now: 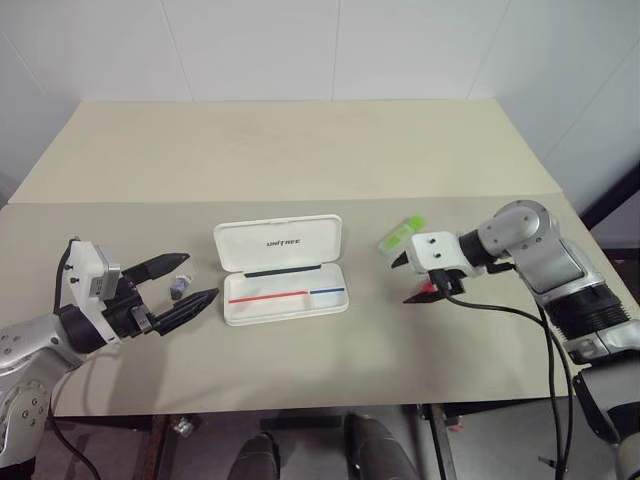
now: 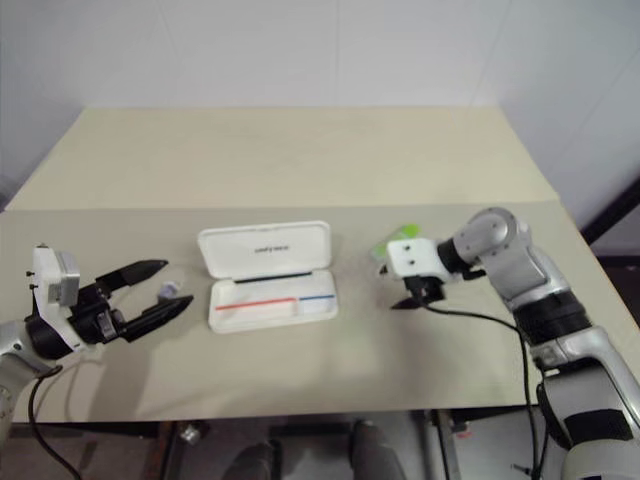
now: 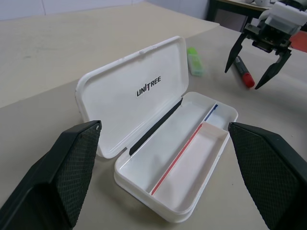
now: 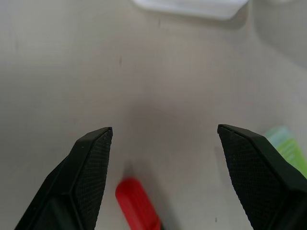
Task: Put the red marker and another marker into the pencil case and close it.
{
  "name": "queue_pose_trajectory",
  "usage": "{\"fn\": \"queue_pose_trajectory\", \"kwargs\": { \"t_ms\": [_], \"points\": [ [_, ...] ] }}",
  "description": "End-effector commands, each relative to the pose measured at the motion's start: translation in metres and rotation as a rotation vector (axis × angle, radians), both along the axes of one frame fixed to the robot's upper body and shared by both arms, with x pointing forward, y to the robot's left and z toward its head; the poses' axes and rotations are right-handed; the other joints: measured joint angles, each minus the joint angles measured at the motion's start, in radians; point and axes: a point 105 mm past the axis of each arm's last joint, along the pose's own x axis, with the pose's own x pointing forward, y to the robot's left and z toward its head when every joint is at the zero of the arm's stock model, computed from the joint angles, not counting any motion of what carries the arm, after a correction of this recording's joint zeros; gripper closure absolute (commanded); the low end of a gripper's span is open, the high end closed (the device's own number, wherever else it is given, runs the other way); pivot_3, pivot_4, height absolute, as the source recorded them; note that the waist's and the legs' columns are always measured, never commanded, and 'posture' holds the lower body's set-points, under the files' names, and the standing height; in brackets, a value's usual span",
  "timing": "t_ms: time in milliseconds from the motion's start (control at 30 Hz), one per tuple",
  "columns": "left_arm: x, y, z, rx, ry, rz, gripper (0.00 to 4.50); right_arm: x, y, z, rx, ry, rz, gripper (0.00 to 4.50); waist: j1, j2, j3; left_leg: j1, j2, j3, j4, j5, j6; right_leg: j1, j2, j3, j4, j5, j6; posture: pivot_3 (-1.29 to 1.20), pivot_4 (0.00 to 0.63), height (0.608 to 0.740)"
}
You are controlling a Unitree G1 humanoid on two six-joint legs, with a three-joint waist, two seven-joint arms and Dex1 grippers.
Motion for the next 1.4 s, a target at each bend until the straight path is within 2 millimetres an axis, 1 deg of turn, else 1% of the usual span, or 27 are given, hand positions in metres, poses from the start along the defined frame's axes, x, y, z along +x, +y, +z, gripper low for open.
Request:
{"fn": "queue_pose_trajectory", "kwargs": {
  "t_ms": [33,133,333,467,567,667,700,767,800,833,900,933,1133,1300,1367,1400],
  "points": [
    [-0.004,-0.002,0.008,0.013,-0.048,0.003,0.0,0.0,-0.009,0.013,-0.058,-0.029,0.057,0.03,0.0,0.0,0.0,0.0,0.0,0.0,0.0,0.0,0.0,0.0,0.0,0.0,0.0,0.0,0.0,0.0,0.15,0.74],
    [-0.005,-0.002,0.007,0.011,-0.048,0.008,0.0,0.001,-0.016,0.011,-0.114,-0.024,0.085,0.03,0.0,0.0,0.0,0.0,0.0,0.0,0.0,0.0,0.0,0.0,0.0,0.0,0.0,0.0,0.0,0.0,0.15,0.74],
    [-0.005,-0.002,0.007,0.009,-0.049,0.015,0.0,0.011,-0.035,0.004,-0.238,-0.046,0.086,0.03,0.0,0.0,0.0,0.0,0.0,0.0,0.0,0.0,0.0,0.0,0.0,0.0,0.0,0.0,0.0,0.0,0.15,0.74],
    [-0.006,-0.001,0.007,0.009,-0.05,0.02,0.0,0.014,-0.041,0.0,-0.282,-0.041,0.094,0.03,0.0,0.0,0.0,0.0,0.0,0.0,0.0,0.0,0.0,0.0,0.0,0.0,0.0,0.0,0.0,0.0,0.15,0.74],
    [-0.007,-0.001,0.007,0.008,-0.05,0.025,0.0,0.021,-0.048,-0.006,-0.33,-0.053,0.069,0.03,-0.001,0.0,0.0,0.0,0.0,0.0,0.0,0.0,0.0,0.0,0.0,0.001,0.001,0.0,0.0,0.0,0.15,0.74],
    [-0.008,-0.001,0.007,0.008,-0.051,0.027,0.0,0.024,-0.053,-0.012,-0.367,-0.055,0.059,0.64,-0.001,0.0,0.0,0.002,0.0,0.0,0.001,0.0,0.0,0.001,0.0,0.001,0.001,0.0,0.0,0.0,0.15,0.74],
    [-0.008,-0.001,0.007,0.009,-0.051,0.027,0.0,0.024,-0.053,-0.013,-0.365,-0.055,0.057,0.99,-0.001,0.0,0.0,0.002,0.0,0.0,0.001,0.0,0.0,0.002,0.0,0.001,0.001,0.0,0.0,0.0,0.15,0.74],
    [-0.009,-0.001,0.007,0.009,-0.052,0.028,0.0,0.026,-0.05,-0.012,-0.345,-0.059,0.05,1.6,-0.003,-0.001,0.0,0.006,0.0,0.0,0.004,0.0,0.0,0.008,0.0,0.001,-0.001,-0.001,-0.003,0.0,0.15,0.74],
    [-0.009,-0.001,0.007,0.009,-0.052,0.028,0.0,0.027,-0.048,-0.012,-0.336,-0.06,0.049,1.89,-0.004,-0.002,0.001,0.01,0.0,0.001,0.005,0.0,0.0,0.014,0.0,0.001,-0.004,-0.003,-0.007,0.0,0.15,0.74],
    [-0.009,-0.001,0.007,0.01,-0.052,0.028,0.0,0.028,-0.047,-0.011,-0.323,-0.061,0.046,2.25,-0.005,-0.002,0.001,0.015,0.0,0.002,0.005,0.0,0.001,0.019,0.0,0.002,-0.006,-0.006,-0.014,0.0,0.15,0.74],
    [-0.009,-0.001,0.007,0.01,-0.053,0.028,0.0,0.029,-0.042,-0.01,-0.287,-0.059,0.037,2.94,-0.009,-0.002,0.001,0.019,-0.001,0.004,0.006,0.001,0.003,0.024,0.0,0.004,-0.009,-0.005,-0.013,0.0,0.15,0.74],
    [-0.009,-0.001,0.007,0.011,-0.053,0.027,0.0,0.029,-0.039,-0.009,-0.263,-0.057,0.027,3.18,-0.012,-0.002,0.001,0.019,-0.001,0.004,0.007,0.001,0.003,0.025,0.0,0.005,-0.009,-0.004,-0.013,0.0,0.15,0.74],
    [-0.009,-0.001,0.008,0.013,-0.053,0.022,0.0,0.03,-0.022,-0.003,-0.116,-0.04,-0.018,3.19,-0.022,-0.002,0.001,0.019,0.001,0.004,0.007,0.001,0.003,0.025,0.002,0.005,-0.009,-0.003,-0.013,0.0,0.15,0.74],
    [-0.007,-0.003,0.008,0.014,-0.051,0.007,0.0,0.033,0.002,0.017,0.074,-0.052,-0.072,3.19,-0.025,-0.002,0.001,0.017,0.002,0.004,0.005,0.0,0.003,0.02,0.004,0.006,-0.007,-0.003,-0.011,0.0,0.15,0.74],
    [-0.006,-0.004,0.008,0.015,-0.05,0.0,0.0,0.032,0.009,0.024,0.127,-0.053,-0.083,3.19,-0.023,-0.001,0.001,0.016,0.002,0.004,0.005,0.0,0.003,0.018,0.004,0.006,-0.004,0.001,-0.005,0.0,0.15,0.74],
    [-0.006,-0.005,0.008,0.016,-0.049,-0.006,0.0,0.03,0.013,0.029,0.164,-0.046,-0.088,3.19,-0.02,-0.001,0.001,0.016,0.002,0.004,0.005,0.0,0.002,0.017,0.004,0.006,-0.003,0.001,-0.005,0.0,0.15,0.74]
  ]
}}
